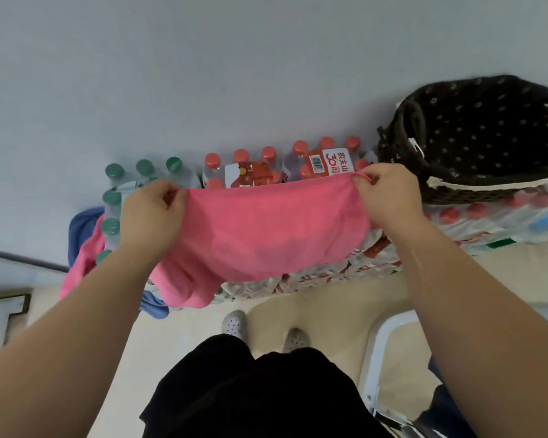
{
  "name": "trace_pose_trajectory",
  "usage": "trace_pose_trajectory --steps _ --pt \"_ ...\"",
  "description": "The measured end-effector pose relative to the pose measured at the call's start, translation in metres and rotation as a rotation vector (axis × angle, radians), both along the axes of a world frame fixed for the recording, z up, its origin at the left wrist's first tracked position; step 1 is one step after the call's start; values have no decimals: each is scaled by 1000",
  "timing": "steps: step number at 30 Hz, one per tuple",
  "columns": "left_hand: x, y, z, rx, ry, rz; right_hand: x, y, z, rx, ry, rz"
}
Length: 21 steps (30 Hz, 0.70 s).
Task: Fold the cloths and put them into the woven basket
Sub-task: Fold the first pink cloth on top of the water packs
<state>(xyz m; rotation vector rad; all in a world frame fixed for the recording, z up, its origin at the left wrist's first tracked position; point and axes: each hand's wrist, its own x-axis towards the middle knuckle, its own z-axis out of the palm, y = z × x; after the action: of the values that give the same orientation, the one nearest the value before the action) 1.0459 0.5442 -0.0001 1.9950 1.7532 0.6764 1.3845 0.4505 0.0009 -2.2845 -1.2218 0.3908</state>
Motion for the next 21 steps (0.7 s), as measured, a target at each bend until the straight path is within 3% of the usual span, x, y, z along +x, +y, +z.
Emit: trace_pose_trajectory --steps 3,8,15,21 --pt "6 28 -7 -14 44 -41 0 22 -5 -95 -25 -44" --pt "17 64 -22 20 107 -149 -2 46 -18 -98 112 -237" --pt "28 118 -41 130 249 -292 -14 90 -17 -71 -94 -342" --pt "38 143 -53 193 322 -410 -16 124 -20 -85 -12 -369"
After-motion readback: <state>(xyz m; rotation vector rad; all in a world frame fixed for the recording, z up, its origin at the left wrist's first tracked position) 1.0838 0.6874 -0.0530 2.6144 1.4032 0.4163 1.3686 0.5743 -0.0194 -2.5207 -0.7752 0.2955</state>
